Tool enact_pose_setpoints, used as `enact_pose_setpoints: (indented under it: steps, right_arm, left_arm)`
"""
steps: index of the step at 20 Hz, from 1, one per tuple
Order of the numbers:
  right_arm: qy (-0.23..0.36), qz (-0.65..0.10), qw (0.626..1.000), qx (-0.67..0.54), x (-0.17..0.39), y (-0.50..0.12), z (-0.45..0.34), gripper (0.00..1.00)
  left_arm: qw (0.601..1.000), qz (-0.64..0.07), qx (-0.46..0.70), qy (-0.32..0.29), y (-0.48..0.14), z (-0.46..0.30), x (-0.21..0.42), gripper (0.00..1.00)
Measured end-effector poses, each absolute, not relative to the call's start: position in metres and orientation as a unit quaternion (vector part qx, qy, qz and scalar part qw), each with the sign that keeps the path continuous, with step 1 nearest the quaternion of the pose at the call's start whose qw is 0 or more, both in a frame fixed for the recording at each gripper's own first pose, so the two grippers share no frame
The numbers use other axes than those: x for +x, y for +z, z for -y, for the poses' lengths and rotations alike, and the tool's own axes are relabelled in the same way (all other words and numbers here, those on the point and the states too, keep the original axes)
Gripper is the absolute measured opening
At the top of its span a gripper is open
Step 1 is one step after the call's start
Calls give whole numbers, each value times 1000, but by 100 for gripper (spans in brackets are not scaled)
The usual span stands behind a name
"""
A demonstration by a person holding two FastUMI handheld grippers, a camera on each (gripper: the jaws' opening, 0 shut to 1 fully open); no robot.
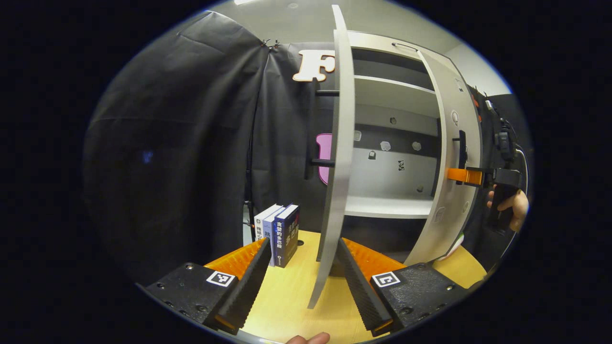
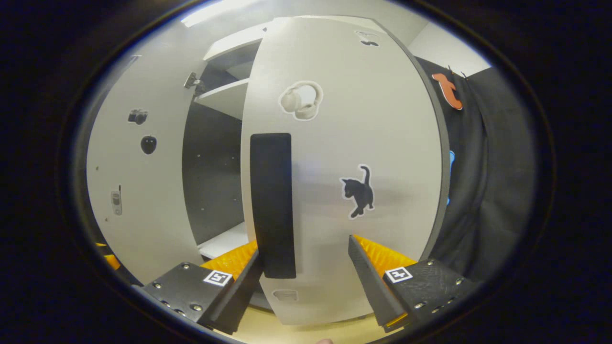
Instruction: Grasp the bottle in the cabinet with the left hand and place it on the coaster, then close the right door with the right hand and the left door with the left hand.
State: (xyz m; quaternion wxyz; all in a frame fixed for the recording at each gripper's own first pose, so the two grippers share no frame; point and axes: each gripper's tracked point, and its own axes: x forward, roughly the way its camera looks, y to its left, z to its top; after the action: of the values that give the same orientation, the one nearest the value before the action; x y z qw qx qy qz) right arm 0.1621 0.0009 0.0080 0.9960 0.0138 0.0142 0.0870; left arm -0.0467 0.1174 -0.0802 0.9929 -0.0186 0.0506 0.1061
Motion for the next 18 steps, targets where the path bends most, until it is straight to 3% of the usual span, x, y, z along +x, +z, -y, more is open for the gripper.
enact_pose_setpoints:
  steps: [6,7,9,13,15,16,18]
  right_arm:
    - [52,1,999,15,179,7,-5,100]
    - [44,3,999,15,182,7,-5,100]
    - [27,5,1000,14,187,8,-6,100]
    - [0,9,1000,13,193,8,-6,100]
    - [-7,11,1000,12,193,7,-6,100]
    - [-9,10,1000,10,194,7,-7,100]
    - [-10,12,1000,12,194,7,-7,100]
  left_arm:
    - [992,-41,-30,118,-69,-141,-45,89]
    - [992,-36,-32,117,-64,-142,-46,84]
    - [992,-30,-36,114,-51,-152,-44,89]
    - [994,-25,-50,91,-35,-161,-26,89]
    - [996,-18,-56,72,-24,-160,-21,84]
    - [996,-16,-57,63,-21,-158,-19,89]
    - [997,-13,-58,48,-13,-156,-16,89]
